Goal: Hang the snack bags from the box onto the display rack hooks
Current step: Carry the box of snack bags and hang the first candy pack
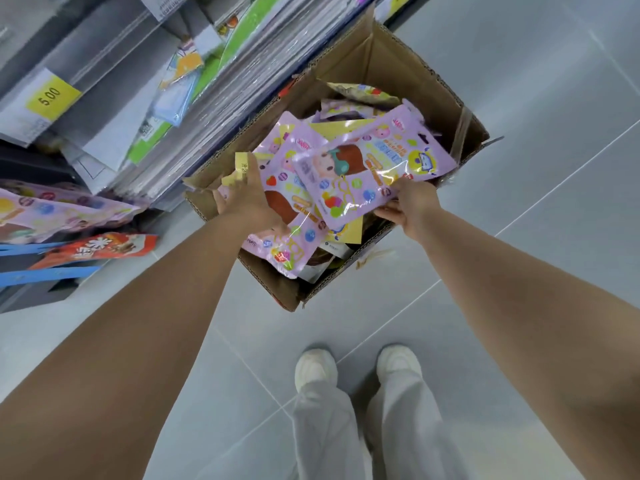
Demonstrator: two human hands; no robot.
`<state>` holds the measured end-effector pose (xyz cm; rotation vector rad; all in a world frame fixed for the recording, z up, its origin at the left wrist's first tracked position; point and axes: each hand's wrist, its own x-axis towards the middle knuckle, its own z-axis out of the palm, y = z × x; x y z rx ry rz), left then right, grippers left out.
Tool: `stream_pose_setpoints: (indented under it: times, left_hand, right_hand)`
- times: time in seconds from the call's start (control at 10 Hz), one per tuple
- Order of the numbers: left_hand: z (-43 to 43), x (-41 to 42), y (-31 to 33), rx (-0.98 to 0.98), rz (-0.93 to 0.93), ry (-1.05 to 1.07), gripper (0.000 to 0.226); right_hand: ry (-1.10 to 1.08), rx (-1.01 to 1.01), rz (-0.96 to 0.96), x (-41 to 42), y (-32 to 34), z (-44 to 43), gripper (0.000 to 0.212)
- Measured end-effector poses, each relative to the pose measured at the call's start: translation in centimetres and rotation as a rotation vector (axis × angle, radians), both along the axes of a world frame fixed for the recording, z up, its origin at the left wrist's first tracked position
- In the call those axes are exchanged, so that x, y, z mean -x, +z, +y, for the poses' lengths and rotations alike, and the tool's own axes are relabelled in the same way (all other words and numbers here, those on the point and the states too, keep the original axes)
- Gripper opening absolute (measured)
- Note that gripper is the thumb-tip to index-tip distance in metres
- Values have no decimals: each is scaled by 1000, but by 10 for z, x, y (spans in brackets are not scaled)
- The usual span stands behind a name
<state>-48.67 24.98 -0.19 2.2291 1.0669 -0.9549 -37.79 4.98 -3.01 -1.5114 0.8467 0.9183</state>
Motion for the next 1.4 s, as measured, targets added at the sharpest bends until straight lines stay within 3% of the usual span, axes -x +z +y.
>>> stream_pose_setpoints:
  times: [0.1, 0.3, 0.4, 0.5, 0.6, 0.7, 0.8, 0.9, 1.0, 1.1, 1.2, 1.3, 1.4]
  left_hand:
    - [2, -1, -7, 117, -62, 179, 132]
    - [-12, 0, -4, 94, -152, 286, 94]
    - [-16, -1, -3, 114, -186, 322, 84]
    - [-18, 1, 0, 233, -262, 357, 54]
    - [-18, 6, 8, 354, -345, 482, 27]
    - [-14, 16, 10, 431, -381, 711, 27]
    - [-8, 29, 16, 475, -335, 779, 19]
    - [-1, 43, 37, 426, -350, 787, 21]
    - [6, 63, 75, 287, -432, 807, 36]
    - [6, 87, 121, 202, -506, 831, 35]
    - [4, 125, 181, 202, -586, 937, 32]
    - [-1, 169, 241, 286, -699, 1076, 40]
    - [-11, 207, 309, 314, -778, 1171, 47]
  right_hand:
    - [115, 84, -29, -1, 6, -8, 21]
    - [69, 44, -17, -1, 13, -17, 23]
    - [-73, -100, 13, -1, 10, -23, 25]
    - [-260, -219, 2, -3, 10, -22, 23]
    - [-268, -243, 15, -3, 11, -14, 24]
    - [-221, -219, 54, -1, 21, -6, 27]
    - [-171, -147, 66, 0, 32, -1, 29]
    - [-67, -49, 21, 4, 52, 1, 22]
    - [32, -1, -47, 5, 90, 2, 28]
    - [196, 70, -157, 15, 136, 9, 27]
    - [408, 74, -210, 39, 226, 27, 29]
    - [690, 100, -254, 55, 297, 40, 30]
    - [841, 53, -348, 78, 364, 52, 29]
